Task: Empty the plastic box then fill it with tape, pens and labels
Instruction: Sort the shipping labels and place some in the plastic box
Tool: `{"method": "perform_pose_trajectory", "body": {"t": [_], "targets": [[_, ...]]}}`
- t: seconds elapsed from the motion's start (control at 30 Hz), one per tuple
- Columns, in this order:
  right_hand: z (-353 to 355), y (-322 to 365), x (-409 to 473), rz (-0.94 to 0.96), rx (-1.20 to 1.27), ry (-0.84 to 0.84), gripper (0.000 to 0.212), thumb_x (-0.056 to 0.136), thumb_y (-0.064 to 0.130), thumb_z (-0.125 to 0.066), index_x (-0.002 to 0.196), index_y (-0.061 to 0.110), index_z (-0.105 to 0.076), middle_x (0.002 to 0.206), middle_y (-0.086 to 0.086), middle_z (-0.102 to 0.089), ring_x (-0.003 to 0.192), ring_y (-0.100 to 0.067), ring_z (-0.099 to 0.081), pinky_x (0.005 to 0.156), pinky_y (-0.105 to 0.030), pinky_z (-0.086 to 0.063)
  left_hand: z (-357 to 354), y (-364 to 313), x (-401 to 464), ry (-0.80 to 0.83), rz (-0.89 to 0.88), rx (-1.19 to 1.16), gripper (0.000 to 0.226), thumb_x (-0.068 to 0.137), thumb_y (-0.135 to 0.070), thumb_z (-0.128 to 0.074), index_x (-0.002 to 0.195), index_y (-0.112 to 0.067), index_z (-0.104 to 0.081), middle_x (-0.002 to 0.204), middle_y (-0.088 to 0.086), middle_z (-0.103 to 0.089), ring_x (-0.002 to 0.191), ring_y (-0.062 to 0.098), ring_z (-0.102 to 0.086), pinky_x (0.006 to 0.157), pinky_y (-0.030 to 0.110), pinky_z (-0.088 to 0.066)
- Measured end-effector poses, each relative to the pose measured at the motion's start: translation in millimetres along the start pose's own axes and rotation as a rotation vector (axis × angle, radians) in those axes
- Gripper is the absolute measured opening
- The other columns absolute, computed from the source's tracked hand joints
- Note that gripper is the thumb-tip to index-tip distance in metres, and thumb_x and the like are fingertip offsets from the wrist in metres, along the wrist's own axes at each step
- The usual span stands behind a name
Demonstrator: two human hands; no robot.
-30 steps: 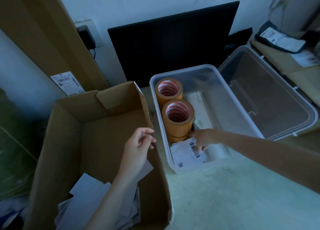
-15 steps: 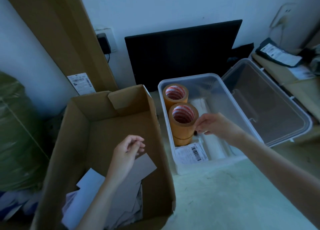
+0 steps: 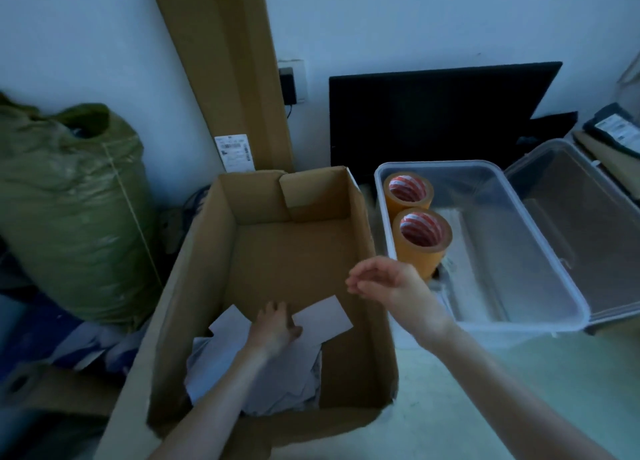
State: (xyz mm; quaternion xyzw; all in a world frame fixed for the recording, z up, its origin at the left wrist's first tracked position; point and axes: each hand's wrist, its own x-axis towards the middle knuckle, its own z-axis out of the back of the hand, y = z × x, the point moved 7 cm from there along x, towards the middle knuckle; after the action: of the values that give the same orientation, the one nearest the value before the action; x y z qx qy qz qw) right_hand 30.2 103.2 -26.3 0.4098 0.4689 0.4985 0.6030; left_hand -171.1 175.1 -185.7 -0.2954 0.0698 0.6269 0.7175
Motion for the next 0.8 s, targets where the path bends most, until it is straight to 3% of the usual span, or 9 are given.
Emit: {"method": "perform_pose_trajectory", "body": {"t": [0.1,0.23,0.47,0.57,0.67,0.73,0.8], "targets": [[-24.1,-13.0,-4.7,-0.060,-0.001,0.031,0.020,0.089,0.002,-0.059,0.096,0.019,-0.065,0.094,0.002,-0.070,0.090,-0.006,-0.067,0.086,-0.026,-0.054,-18.4,6.4,7.1,0.040,0.002,0.105,0.067,0.087,-0.051,-0.057,0.141,-0.020,-0.032,0.145,0.009,-0.029,0.132,0.032,-0.028,0.107,0.045,-0.031],[-33.7,-23.8,-9.6,-0.107,0.022,0.019,0.020,0.091,0.001,-0.055,0.098,0.017,-0.065,0.094,0.001,-0.069,0.088,-0.004,-0.066,0.084,-0.024,-0.054,-21.6,5.0,14.3,-0.045,0.023,0.097,0.077,0.081,-0.056,-0.062,0.142,-0.024,-0.030,0.149,0.008,-0.023,0.135,0.033,-0.023,0.110,0.047,-0.025],[-28.3,-30.2,-8.2,-0.167,0.174,-0.035,0.023,0.094,-0.002,-0.048,0.098,0.011,-0.066,0.092,-0.006,-0.072,0.091,-0.017,-0.069,0.088,-0.035,-0.056,-28.1,-4.0,28.1,-0.010,0.059,-0.062,0.059,0.078,-0.037,-0.072,0.126,-0.018,-0.043,0.132,0.007,-0.049,0.123,0.028,-0.044,0.103,0.043,-0.036],[-26.9,-31.8,-8.2,-0.186,0.207,-0.043,0.023,0.094,-0.003,-0.048,0.099,0.009,-0.066,0.092,-0.007,-0.072,0.091,-0.019,-0.070,0.089,-0.037,-0.055,-28.1,-7.9,30.5,0.020,0.054,-0.029,0.046,0.087,-0.029,-0.063,0.129,-0.015,-0.049,0.129,0.009,-0.053,0.122,0.028,-0.048,0.103,0.043,-0.038],[-27.0,-33.2,-8.0,-0.203,0.235,-0.042,0.022,0.094,-0.003,-0.049,0.099,0.008,-0.067,0.091,-0.008,-0.072,0.091,-0.021,-0.070,0.090,-0.038,-0.055,-16.9,-7.2,29.5,-0.049,0.034,-0.227,0.029,0.091,-0.018,-0.056,0.120,-0.013,-0.058,0.115,0.009,-0.061,0.112,0.028,-0.056,0.092,0.038,-0.043],[-28.3,-33.1,-8.6,-0.220,0.258,-0.020,0.021,0.094,-0.002,-0.049,0.101,0.008,-0.066,0.093,-0.007,-0.073,0.091,-0.020,-0.070,0.089,-0.036,-0.056,1.3,-6.8,22.7,-0.120,0.009,-0.457,0.010,0.089,-0.008,-0.059,0.096,-0.016,-0.061,0.094,0.005,-0.061,0.094,0.023,-0.058,0.077,0.033,-0.046],[-29.7,-33.5,-8.6,-0.245,0.297,-0.006,0.019,0.095,0.001,-0.049,0.102,0.008,-0.066,0.096,-0.008,-0.073,0.090,-0.019,-0.071,0.088,-0.034,-0.056,28.1,-8.9,9.1,-0.203,-0.039,-0.597,0.016,0.088,-0.003,-0.059,0.082,-0.018,-0.056,0.084,0.000,-0.059,0.086,0.019,-0.057,0.068,0.023,-0.044]]}}
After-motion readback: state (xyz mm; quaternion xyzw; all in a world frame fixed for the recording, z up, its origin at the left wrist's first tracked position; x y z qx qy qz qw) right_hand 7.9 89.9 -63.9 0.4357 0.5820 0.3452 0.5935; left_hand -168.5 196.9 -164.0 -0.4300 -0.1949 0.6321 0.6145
